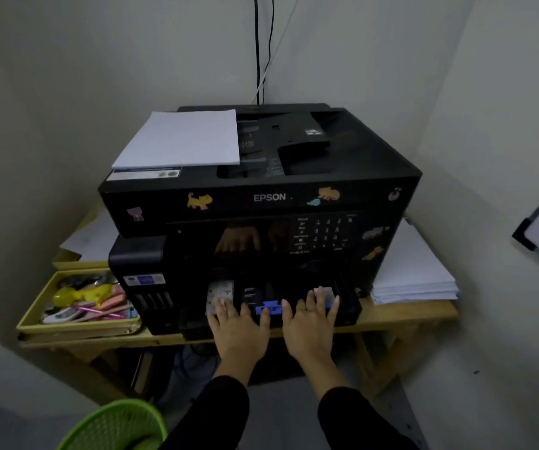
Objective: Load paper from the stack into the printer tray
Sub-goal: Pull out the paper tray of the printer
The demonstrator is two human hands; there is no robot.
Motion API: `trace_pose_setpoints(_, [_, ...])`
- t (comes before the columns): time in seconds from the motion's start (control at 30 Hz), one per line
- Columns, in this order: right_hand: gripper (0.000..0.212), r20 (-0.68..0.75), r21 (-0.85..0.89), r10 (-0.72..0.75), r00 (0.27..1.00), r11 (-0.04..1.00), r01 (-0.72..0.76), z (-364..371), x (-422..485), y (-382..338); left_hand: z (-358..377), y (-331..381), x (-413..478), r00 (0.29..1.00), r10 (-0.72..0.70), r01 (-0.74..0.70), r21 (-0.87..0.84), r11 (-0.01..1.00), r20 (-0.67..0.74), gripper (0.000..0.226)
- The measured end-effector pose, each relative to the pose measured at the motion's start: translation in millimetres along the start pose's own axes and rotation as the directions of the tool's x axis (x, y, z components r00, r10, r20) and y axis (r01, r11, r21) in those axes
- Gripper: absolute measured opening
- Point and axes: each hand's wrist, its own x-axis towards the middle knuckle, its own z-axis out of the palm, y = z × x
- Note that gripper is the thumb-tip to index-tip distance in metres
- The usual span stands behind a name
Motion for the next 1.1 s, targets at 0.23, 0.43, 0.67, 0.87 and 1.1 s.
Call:
trace_pose_setpoints(0.23, [0.105, 0.005, -0.03, -0.043, 0.999, 0.999, 0.043, 3.5, -38.7, 17.4, 7.4, -10.7, -43.8, 0.999, 0.026, -0.025, 0.043, 0.999, -0.023, 0.069])
trace_pose_setpoints(0.43, [0.086, 0.035, -0.031, -0.04, 0.999, 0.999, 0.041, -2.5, -73.4, 26.5, 12.3, -20.5, -75.4, 0.999, 0.048, -0.049, 0.082, 0.995, 0.015, 0.072])
trace_pose_setpoints(0.67, [0.059, 0.056, 0.033, -0.045, 0.997, 0.999, 0.043, -6.5, -110.1, 38.8, 21.0, -31.4, -111.9, 0.995, 0.102, -0.102, 0.095, 0.99, 0.003, 0.07])
trace_pose_setpoints(0.87, [0.055, 0.05, 0.028, -0.075, 0.996, 0.997, 0.073, -12.0, -123.3, 43.3, 15.2, -40.3, -116.3, 0.984, 0.178, -0.179, 0.102, 0.979, 0.013, 0.068])
trace_pose_setpoints(1.1, [0.05, -0.029, 0.013, -0.021, 0.999, 1.0, 0.022, -4.5, -147.6, 49.1, 30.5, -42.5, -143.8, 0.979, 0.193, -0.18, 0.161, 0.97, -0.068, 0.068])
